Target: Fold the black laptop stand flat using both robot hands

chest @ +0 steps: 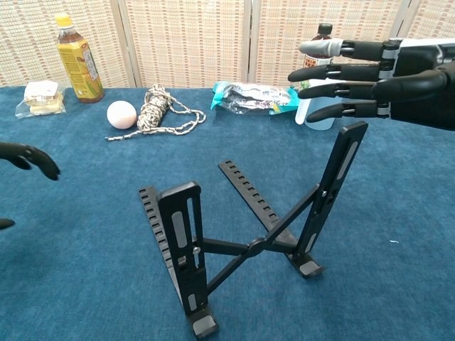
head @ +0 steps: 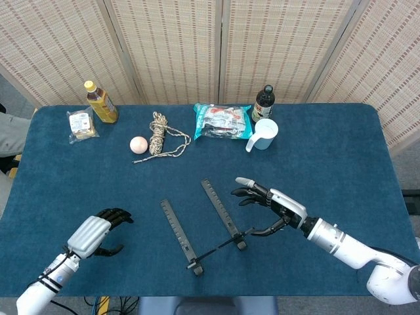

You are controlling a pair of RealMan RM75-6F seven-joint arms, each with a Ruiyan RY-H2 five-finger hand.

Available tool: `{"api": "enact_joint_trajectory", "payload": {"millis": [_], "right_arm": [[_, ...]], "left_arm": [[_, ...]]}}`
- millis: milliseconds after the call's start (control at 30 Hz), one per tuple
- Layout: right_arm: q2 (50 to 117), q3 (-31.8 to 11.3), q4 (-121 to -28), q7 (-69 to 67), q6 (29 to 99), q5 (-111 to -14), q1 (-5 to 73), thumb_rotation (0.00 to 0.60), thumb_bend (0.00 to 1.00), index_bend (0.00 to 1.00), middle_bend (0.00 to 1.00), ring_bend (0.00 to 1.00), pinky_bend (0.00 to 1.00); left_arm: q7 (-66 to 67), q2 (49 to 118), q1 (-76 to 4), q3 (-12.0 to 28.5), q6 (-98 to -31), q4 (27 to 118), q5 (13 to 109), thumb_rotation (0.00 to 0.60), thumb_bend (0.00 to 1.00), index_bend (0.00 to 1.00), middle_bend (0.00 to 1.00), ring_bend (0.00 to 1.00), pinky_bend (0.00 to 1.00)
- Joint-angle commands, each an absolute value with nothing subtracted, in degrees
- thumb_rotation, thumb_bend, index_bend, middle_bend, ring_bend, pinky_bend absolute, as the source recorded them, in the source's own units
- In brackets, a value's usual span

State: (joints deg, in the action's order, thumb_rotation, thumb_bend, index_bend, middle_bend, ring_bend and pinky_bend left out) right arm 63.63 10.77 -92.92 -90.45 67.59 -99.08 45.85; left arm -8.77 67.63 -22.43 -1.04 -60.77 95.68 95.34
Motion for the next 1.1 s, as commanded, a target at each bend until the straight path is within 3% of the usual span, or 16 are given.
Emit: {"api": "enact_joint_trajectory", "payload": {"millis": [33,500,1100], "right_arm": [[63.22,10.64,-93.28,-90.35,67.29,-99.02,45.54,0.600,0.00,0.00,0.18,0.12,0.21],[63.05,10.43,-92.76,-91.38,66.46,-99.91,44.26,0.600,0.00,0.00,0.18,0.12,0.21],[63.34,10.40,-91.31,-93.08,66.95,-100.80,42.97,0.600,0.00,0.00,0.18,0.11,0.21]], "left_arm": [[-10.82,68.45,-26.60,-2.92,-55.81,95.02,98.06,0.600,0.25,0.20,0.13,0.08,0.09],[-21.78,72.35,-31.93,-6.76,-51.70,94.39,99.63,0.600,0.25,0.21,0.13,0.08,0.09],[-35.95,78.19,-39.27,-7.93,-50.52,92.03,101.30,0.600,0.25,0.21,0.13,0.06,0.09]]}}
